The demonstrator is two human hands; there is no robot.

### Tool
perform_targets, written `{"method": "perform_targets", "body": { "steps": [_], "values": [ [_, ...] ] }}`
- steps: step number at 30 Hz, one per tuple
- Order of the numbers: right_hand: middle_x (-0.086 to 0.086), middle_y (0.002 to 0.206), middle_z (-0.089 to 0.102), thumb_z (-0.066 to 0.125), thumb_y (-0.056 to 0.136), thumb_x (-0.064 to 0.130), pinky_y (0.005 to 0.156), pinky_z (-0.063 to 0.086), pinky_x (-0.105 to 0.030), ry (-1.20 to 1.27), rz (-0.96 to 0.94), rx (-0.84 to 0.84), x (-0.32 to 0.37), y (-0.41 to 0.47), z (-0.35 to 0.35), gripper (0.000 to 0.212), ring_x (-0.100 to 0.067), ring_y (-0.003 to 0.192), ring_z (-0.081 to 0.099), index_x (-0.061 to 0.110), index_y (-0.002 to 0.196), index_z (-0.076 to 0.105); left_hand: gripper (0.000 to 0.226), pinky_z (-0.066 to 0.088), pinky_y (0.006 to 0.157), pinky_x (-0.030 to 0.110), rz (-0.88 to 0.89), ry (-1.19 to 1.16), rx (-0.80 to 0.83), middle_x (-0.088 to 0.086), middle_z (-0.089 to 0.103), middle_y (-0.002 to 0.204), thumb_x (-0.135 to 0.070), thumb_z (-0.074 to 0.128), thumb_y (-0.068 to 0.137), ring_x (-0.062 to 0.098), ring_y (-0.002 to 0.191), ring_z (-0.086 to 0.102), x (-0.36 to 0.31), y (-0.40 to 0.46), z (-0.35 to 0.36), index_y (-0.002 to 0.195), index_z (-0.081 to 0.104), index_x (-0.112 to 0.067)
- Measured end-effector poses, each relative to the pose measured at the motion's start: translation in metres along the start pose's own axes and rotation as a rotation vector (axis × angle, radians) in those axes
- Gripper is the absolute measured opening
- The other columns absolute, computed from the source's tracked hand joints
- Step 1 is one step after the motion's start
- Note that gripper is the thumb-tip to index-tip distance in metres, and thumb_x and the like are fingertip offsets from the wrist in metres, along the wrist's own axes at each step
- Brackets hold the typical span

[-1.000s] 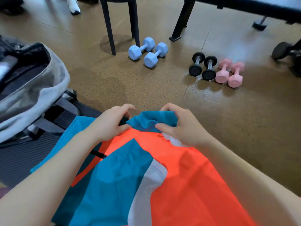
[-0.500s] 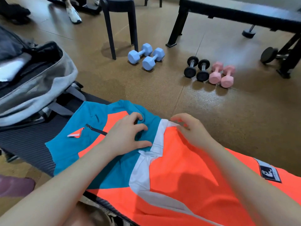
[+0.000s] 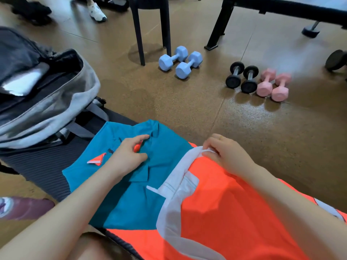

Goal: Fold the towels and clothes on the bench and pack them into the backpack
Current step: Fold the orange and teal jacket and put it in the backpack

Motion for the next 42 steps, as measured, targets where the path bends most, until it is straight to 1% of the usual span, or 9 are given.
{"method": "perform_targets", "body": {
  "steps": [3, 7, 12, 21, 25, 30, 35, 39, 42],
  "values": [
    [0.0, 0.093, 0.055, 0.044, 0.079, 0.05, 0.054, 0.049, -0.035, -0.1, -0.071, 0.014, 0.008, -0.003, 0.008, 0.024, -0.024, 0.07, 0.057, 0.026, 0.083, 0.049, 0.049, 0.036, 0.08, 0.027, -0.081, 0.118, -0.096, 0.002, 0.059, 0.101, -0.034, 0.062, 0.081, 0.022, 0.097, 0.053, 0.001, 0.011, -0.008, 0.125, 0.043, -0.02],
    [0.0, 0.088, 0.06, 0.049, 0.076, 0.042, 0.061, 0.047, -0.033, -0.144, -0.145, 0.037, 0.012, -0.001, 0.007, 0.017, -0.025, 0.078, 0.059, 0.026, 0.079, 0.043, 0.062, 0.044, 0.084, 0.038, -0.077, 0.416, -0.223, 0.012, 0.062, 0.111, -0.061, 0.05, 0.082, 0.031, 0.109, 0.055, -0.018, 0.046, -0.005, 0.116, 0.048, -0.01],
    [-0.003, 0.092, 0.061, 0.046, 0.075, 0.041, 0.072, 0.048, -0.038, -0.203, -0.111, 0.013, 0.028, 0.003, 0.01, 0.038, -0.028, 0.085, 0.061, 0.028, 0.11, 0.042, 0.038, 0.044, 0.075, 0.035, -0.036, 0.585, -0.183, 0.014, 0.062, 0.108, -0.047, 0.054, 0.087, 0.033, 0.103, 0.056, -0.03, 0.067, 0.016, 0.096, 0.059, -0.01],
    [0.002, 0.072, 0.055, 0.057, 0.079, 0.019, 0.062, 0.03, -0.031, -0.48, -0.402, -0.043, 0.046, 0.004, 0.033, 0.003, -0.021, 0.067, 0.055, 0.02, 0.076, 0.057, 0.023, 0.032, 0.062, 0.029, -0.173, -0.269, -0.33, -0.001, 0.043, 0.066, -0.024, 0.045, 0.096, 0.017, 0.068, 0.041, 0.008, 0.06, -0.014, 0.075, 0.048, -0.015],
    [-0.003, 0.081, 0.057, 0.041, 0.072, 0.018, 0.06, 0.04, -0.033, -0.351, -0.259, -0.002, 0.046, -0.002, 0.027, 0.021, -0.025, 0.068, 0.056, 0.017, 0.082, 0.06, 0.035, 0.039, 0.075, 0.03, -0.174, 0.005, -0.241, 0.007, 0.057, 0.096, -0.033, 0.055, 0.09, 0.026, 0.09, 0.057, 0.01, 0.043, -0.012, 0.114, 0.047, -0.009],
    [-0.004, 0.086, 0.057, 0.048, 0.073, 0.019, 0.061, 0.04, -0.035, -0.267, -0.352, 0.025, 0.07, -0.02, 0.028, 0.022, -0.023, 0.067, 0.051, 0.019, 0.093, 0.058, 0.068, 0.043, 0.083, 0.038, -0.102, 0.432, -0.122, 0.011, 0.054, 0.115, -0.054, 0.069, 0.07, 0.032, 0.107, 0.056, 0.0, -0.008, -0.001, 0.111, 0.035, -0.012],
    [0.002, 0.089, 0.062, 0.053, 0.074, 0.017, 0.058, 0.041, -0.03, -0.42, -0.404, 0.106, 0.07, -0.018, 0.039, 0.021, -0.022, 0.069, 0.055, 0.023, 0.09, 0.066, 0.038, 0.043, 0.075, 0.042, 0.008, 0.633, -0.145, 0.015, 0.037, 0.115, -0.026, 0.059, 0.082, 0.041, 0.094, 0.055, -0.009, -0.025, 0.015, 0.109, 0.041, -0.005],
    [0.002, 0.07, 0.058, 0.062, 0.075, 0.019, 0.058, 0.034, -0.031, -0.461, -0.361, 0.041, 0.067, -0.015, 0.041, 0.002, -0.021, 0.063, 0.055, 0.018, 0.075, 0.061, 0.021, 0.04, 0.078, 0.038, 0.003, 0.505, -0.236, 0.021, 0.055, 0.102, -0.019, 0.047, 0.091, 0.038, 0.097, 0.054, -0.001, -0.023, -0.002, 0.089, 0.054, 0.0],
    [-0.002, 0.062, 0.055, 0.062, 0.077, 0.014, 0.056, 0.032, -0.031, -0.432, -0.334, -0.022, 0.069, -0.016, 0.04, 0.01, -0.024, 0.058, 0.056, 0.014, 0.069, 0.057, 0.028, 0.037, 0.049, 0.021, -0.159, -0.051, -0.236, 0.015, 0.05, 0.077, -0.019, 0.046, 0.095, 0.026, 0.066, 0.052, 0.015, -0.026, -0.018, 0.069, 0.046, -0.01]
  ]
}}
Point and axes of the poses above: each hand's wrist, its own y-axis towards the middle knuckle, its own z-axis out of the palm, x = y × z, the point moved 4 cm from there along y, towards the middle knuckle
